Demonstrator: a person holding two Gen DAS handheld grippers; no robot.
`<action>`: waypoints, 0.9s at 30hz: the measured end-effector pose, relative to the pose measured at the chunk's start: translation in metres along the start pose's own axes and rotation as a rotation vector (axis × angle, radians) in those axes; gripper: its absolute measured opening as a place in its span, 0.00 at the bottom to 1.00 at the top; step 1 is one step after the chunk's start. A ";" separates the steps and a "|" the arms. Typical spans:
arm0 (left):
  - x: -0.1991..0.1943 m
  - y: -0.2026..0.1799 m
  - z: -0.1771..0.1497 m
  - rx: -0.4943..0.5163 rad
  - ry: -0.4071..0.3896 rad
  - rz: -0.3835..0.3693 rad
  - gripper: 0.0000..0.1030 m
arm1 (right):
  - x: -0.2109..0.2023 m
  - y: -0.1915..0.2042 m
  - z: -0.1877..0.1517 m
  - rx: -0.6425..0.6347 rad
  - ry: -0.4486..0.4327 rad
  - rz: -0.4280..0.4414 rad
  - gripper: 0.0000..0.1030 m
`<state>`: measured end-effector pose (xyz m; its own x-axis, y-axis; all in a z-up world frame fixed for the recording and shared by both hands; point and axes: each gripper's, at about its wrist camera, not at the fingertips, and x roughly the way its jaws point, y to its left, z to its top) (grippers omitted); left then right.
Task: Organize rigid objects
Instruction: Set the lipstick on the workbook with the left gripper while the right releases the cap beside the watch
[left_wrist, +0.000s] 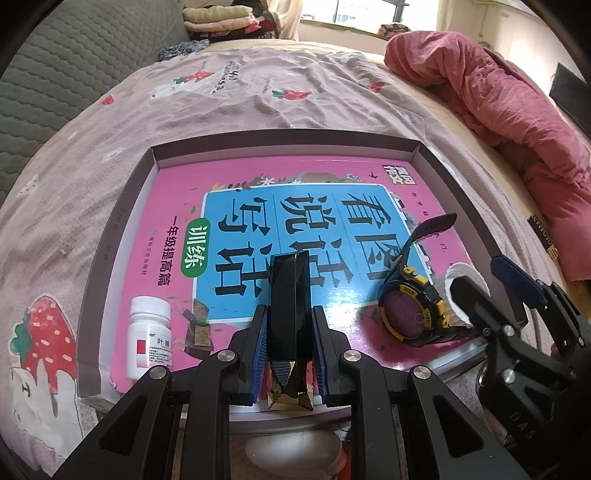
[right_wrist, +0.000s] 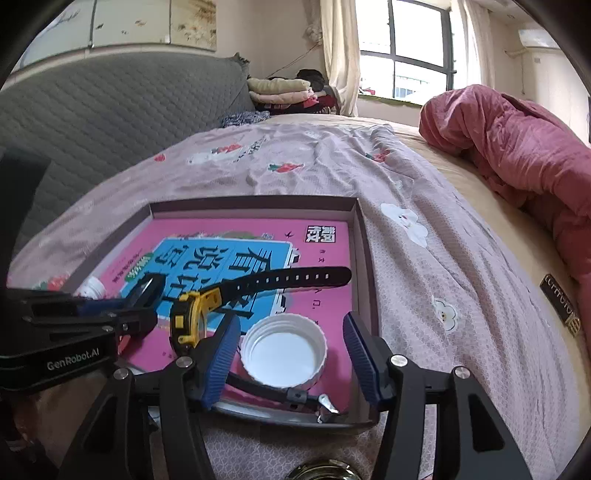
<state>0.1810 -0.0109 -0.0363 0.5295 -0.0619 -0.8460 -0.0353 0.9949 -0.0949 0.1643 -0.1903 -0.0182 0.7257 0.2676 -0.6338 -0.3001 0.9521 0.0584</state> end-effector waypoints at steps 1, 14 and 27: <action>0.000 0.001 0.000 -0.001 0.001 0.001 0.22 | 0.000 0.000 0.001 0.002 -0.002 -0.005 0.56; -0.003 0.011 0.000 -0.059 0.011 -0.034 0.23 | -0.007 -0.001 0.003 0.004 -0.025 -0.006 0.56; -0.005 0.010 0.000 -0.062 0.006 -0.035 0.25 | -0.014 -0.005 0.004 0.018 -0.051 -0.013 0.56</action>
<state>0.1780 -0.0009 -0.0325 0.5265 -0.0976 -0.8446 -0.0695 0.9851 -0.1571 0.1581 -0.1977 -0.0067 0.7602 0.2624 -0.5943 -0.2801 0.9578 0.0645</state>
